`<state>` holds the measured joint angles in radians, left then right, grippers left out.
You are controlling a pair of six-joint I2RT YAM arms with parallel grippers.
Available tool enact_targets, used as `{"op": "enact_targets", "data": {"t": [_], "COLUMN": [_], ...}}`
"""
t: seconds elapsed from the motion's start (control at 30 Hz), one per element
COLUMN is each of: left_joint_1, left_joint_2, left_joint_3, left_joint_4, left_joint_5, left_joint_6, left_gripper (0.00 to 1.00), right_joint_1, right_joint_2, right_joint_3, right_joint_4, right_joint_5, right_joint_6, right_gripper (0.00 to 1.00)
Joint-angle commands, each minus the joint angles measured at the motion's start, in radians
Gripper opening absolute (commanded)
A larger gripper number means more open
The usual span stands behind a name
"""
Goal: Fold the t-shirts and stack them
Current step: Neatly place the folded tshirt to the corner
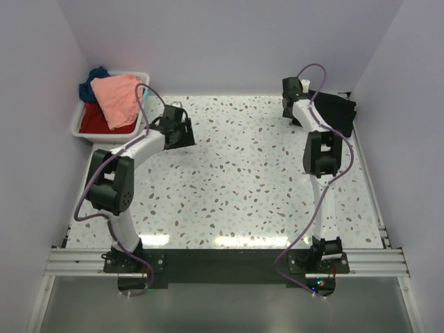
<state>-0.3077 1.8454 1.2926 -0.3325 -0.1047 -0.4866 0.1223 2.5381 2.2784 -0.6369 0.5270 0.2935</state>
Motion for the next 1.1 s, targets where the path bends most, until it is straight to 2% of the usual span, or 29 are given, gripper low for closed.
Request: {"op": "enact_targets", "data": {"t": [0.0,0.1,0.3,0.73,1.07], "left_joint_1": [0.007,0.007,0.007,0.007,0.007], "left_joint_2": [-0.058,-0.063,-0.067,-0.054,-0.086], "left_joint_3": [-0.009,-0.009,-0.006,0.010,-0.019], "left_joint_4": [0.018,0.018,0.012,0.023,0.026], "left_joint_5": [-0.023,-0.026,-0.036,-0.018,-0.023], "left_joint_6": [0.000,0.002,0.006,0.019,0.022], "left_gripper": [0.68,0.68,0.68,0.69,0.69], "right_joint_1": [-0.012,-0.039,-0.064,-0.069,-0.070], "right_joint_2": [-0.024,0.005,0.027,-0.090,-0.154], "right_joint_3": [-0.029,-0.049,0.020,-0.184,-0.278], "right_joint_4": [0.020,0.034,-0.067,-0.087,-0.043], "right_joint_5": [-0.030,-0.084,-0.067,0.119,0.059], "right_joint_6": [0.045,0.096,0.144,0.101,0.105], "right_gripper": [0.52,0.50,0.49,0.44,0.42]}}
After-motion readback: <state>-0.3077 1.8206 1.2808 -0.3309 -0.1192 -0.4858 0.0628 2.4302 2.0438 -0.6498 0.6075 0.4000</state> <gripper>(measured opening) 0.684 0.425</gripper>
